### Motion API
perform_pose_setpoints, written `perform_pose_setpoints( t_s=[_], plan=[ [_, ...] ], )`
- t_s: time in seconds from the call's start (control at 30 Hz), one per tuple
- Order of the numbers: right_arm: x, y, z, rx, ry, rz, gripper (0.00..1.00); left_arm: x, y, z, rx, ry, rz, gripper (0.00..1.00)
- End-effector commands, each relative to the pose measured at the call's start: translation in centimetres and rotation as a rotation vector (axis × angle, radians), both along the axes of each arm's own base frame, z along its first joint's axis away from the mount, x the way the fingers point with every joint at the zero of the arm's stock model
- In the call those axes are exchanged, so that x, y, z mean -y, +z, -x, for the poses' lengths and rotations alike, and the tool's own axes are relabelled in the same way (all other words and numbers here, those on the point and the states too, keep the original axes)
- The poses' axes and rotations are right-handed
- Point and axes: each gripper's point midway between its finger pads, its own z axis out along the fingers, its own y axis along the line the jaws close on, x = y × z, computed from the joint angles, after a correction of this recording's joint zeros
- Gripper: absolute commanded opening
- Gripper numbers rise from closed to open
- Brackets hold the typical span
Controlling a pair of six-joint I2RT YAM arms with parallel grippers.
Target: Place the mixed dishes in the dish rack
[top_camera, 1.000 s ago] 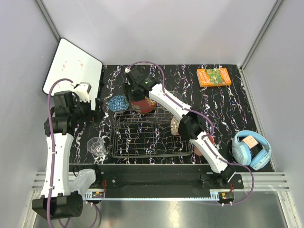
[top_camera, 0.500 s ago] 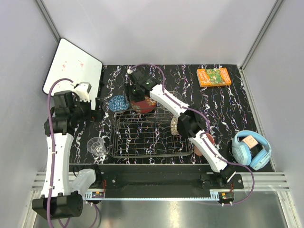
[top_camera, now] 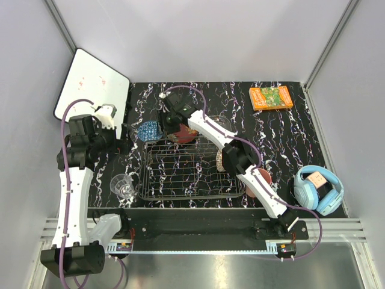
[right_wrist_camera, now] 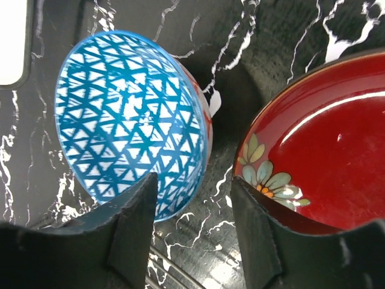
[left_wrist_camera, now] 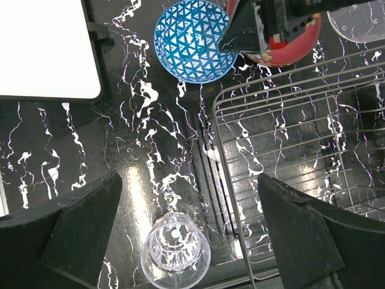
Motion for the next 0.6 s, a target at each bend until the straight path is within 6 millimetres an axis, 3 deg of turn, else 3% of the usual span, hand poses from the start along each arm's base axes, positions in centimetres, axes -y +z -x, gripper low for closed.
perform_pose_setpoints(
  t_s=[0.0, 0.13, 0.4, 0.57],
  plan=[
    [-1.3, 0.4, 0.4, -0.013, 0.027, -0.064, 0.58, 0.5, 1.0, -0.8, 0.062, -0.033, 0.014, 0.99],
    [-1.5, -0.5, 0.4, -0.031, 0.023, -0.066, 0.54, 0.4, 1.1, -1.0, 0.06, -0.031, 0.012, 0.99],
    [-1.9, -0.7, 0.8, -0.029, 0.03, -0.063, 0.32, 0.3, 0.8, -1.0, 0.057, -0.031, 0.006, 0.99],
    [-2.0, -1.0, 0.9, -0.033, 0.03, -0.061, 0.27, 0.3, 1.2, -1.1, 0.071, -0.03, 0.002, 0.99]
  ],
)
